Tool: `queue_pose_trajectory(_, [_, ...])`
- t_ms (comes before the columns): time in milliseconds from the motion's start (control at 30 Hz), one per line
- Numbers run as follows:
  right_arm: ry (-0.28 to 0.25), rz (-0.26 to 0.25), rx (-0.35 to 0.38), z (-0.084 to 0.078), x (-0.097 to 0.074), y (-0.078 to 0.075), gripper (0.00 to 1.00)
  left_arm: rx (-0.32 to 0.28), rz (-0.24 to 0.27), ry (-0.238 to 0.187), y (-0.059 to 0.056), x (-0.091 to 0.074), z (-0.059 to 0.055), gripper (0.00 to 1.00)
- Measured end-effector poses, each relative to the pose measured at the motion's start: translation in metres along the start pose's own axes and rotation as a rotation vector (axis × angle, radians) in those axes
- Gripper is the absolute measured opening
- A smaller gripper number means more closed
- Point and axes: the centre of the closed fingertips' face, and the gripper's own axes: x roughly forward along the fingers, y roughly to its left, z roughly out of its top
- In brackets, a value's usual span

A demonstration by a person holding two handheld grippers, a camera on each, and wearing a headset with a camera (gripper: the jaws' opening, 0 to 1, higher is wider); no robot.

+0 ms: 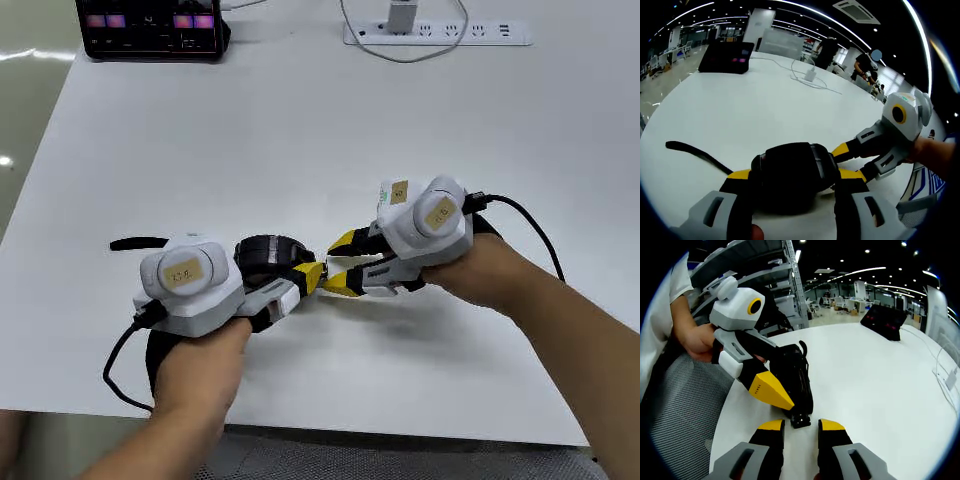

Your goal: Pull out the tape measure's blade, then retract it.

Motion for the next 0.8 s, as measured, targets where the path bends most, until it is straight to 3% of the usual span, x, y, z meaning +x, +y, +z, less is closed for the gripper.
queue_pose_trajectory(233, [-0.003,-0.008,0.007,-0.002,-0.004,0.0,0.25,0.011,0.0,0.005,-0.001,-0.001,0.0,0.62])
queue_pose_trajectory(467, [-0.023,-0.03,0.023,-0.001,-0.015,0.0,0.35,0.123,-0.002,0.02,-0.002,-0.004,-0.002,0.63])
queue_pose_trajectory(800, [-0.02,-0.043,0.063,-0.004,-0.023,0.003,0.43,0.217,-0.025,0.025,-0.011,-0.011,-0.002,0.71])
